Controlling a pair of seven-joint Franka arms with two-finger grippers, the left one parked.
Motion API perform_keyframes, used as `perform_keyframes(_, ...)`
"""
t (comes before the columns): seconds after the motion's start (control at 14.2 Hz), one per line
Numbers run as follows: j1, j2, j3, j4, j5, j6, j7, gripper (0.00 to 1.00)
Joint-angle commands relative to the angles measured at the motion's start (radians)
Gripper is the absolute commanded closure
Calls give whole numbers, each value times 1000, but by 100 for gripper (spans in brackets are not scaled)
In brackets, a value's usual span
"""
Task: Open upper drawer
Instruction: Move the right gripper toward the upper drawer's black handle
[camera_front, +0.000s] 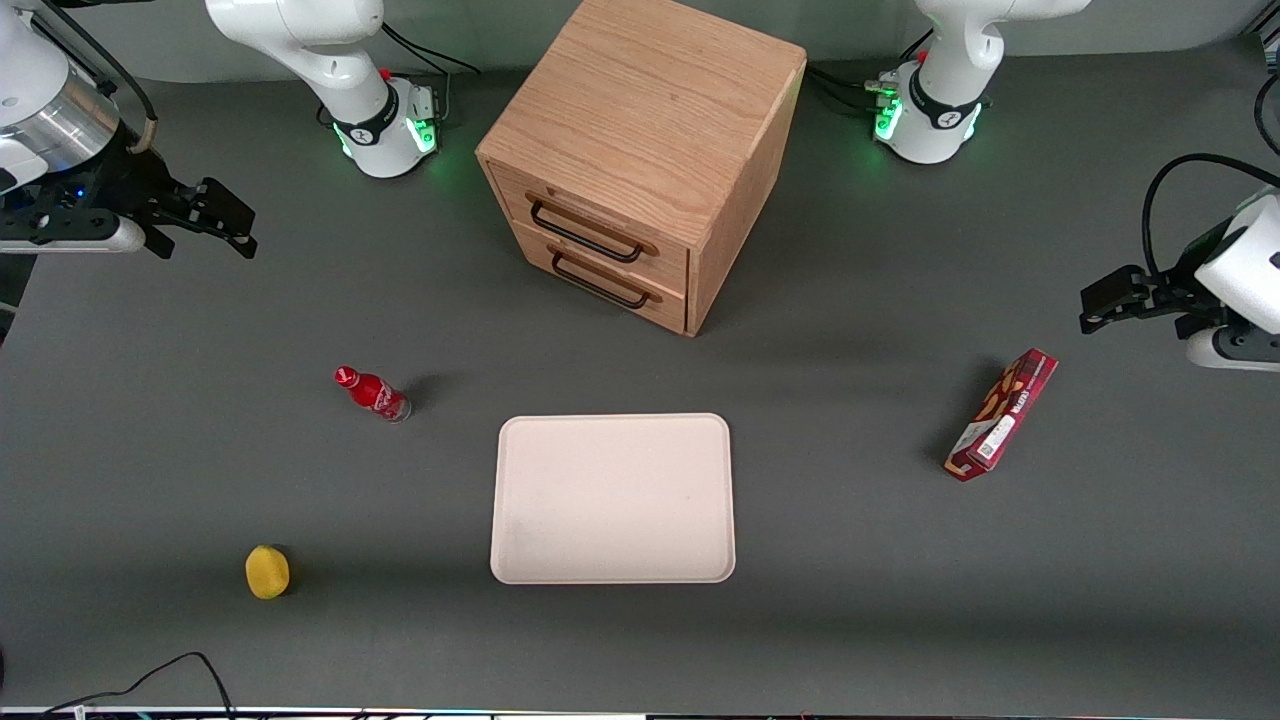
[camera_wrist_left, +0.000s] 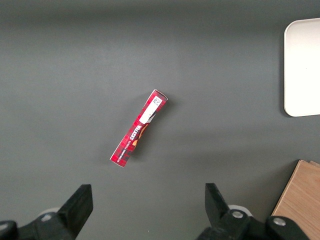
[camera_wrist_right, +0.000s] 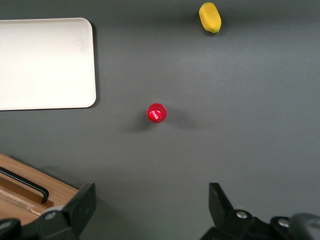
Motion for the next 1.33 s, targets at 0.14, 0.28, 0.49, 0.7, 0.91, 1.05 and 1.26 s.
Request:
perform_keyframes(0.14, 4, 24, -28, 47, 16, -50, -21, 0)
perform_keyframes(0.28, 4, 40, -29, 62, 18, -52, -21, 0)
perform_keyframes(0.49, 33, 40, -13, 87, 18, -84, -22, 0)
perform_keyframes(0.7, 47, 54, 78, 142, 114, -150, -22, 0)
perform_keyframes(0.91, 50, 69, 182, 154, 194, -151, -25, 0)
perform_keyframes(1.05, 48, 103, 301, 176, 222, -142, -62, 0)
perform_keyframes(1.26, 48, 162, 363, 177, 319, -127, -334, 0)
